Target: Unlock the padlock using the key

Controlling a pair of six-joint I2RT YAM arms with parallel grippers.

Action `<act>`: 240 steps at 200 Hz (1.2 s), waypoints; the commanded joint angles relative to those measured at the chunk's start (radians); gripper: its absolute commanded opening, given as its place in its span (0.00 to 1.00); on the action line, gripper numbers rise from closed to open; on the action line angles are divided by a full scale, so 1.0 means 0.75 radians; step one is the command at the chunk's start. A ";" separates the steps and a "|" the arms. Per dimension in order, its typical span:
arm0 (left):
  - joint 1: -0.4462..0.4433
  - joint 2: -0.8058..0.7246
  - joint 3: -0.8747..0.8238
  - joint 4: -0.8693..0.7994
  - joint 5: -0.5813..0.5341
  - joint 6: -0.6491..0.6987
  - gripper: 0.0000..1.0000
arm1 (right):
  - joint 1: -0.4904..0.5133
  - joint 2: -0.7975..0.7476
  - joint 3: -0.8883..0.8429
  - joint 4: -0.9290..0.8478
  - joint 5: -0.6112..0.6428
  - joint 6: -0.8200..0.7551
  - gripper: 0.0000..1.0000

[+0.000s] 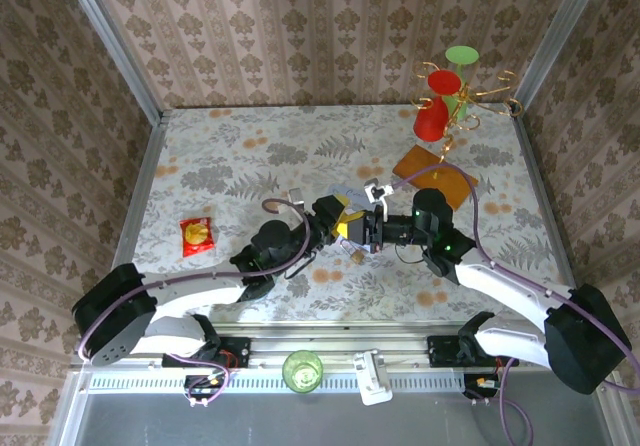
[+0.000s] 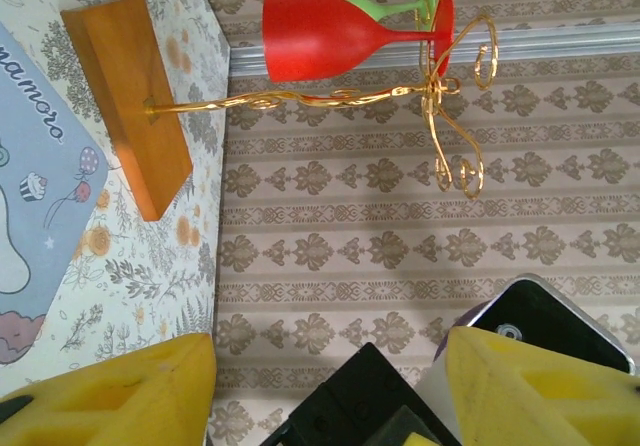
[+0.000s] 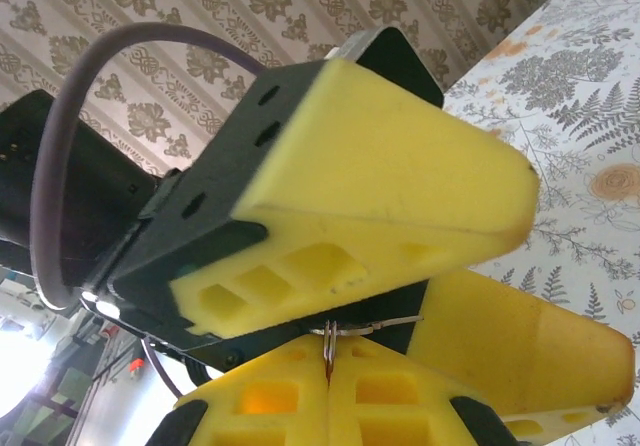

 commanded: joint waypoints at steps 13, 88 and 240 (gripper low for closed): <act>-0.007 -0.081 0.001 -0.041 -0.045 0.035 0.57 | 0.000 -0.019 0.005 -0.026 0.056 -0.081 0.00; -0.005 -0.134 0.010 -0.137 -0.027 0.083 0.37 | -0.027 -0.068 -0.007 -0.108 0.062 -0.115 0.00; -0.003 -0.223 0.105 -0.440 -0.015 0.391 0.00 | -0.070 -0.110 -0.031 -0.146 -0.014 -0.119 0.35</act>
